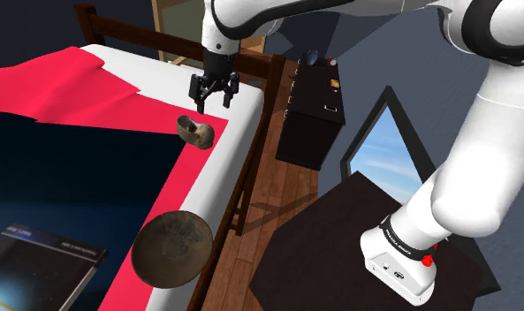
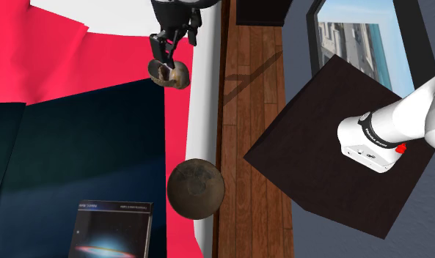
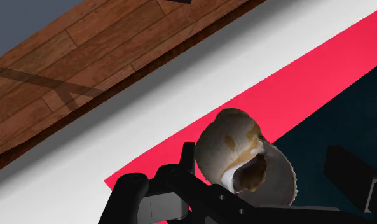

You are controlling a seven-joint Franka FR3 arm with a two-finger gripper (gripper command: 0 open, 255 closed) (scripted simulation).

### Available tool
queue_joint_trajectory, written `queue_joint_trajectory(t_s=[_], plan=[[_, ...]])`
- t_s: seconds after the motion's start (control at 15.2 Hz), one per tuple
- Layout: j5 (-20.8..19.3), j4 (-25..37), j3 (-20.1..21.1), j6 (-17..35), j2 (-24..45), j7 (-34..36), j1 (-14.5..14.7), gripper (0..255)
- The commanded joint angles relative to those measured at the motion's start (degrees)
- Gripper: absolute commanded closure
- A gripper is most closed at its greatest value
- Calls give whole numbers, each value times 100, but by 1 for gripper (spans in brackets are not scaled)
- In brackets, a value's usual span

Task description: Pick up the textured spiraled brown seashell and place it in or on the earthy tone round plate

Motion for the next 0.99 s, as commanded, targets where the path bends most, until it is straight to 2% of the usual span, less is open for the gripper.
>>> queue_joint_trajectory(t_s=[0.0, 0.33, 0.92], plan=[[-97, 588, 5, -85, 495, 122, 120, 0], [-305, 2221, -22, -417, 1768, 364, 501, 0], [-343, 1958, -45, 55, 1976, 388, 563, 0]])
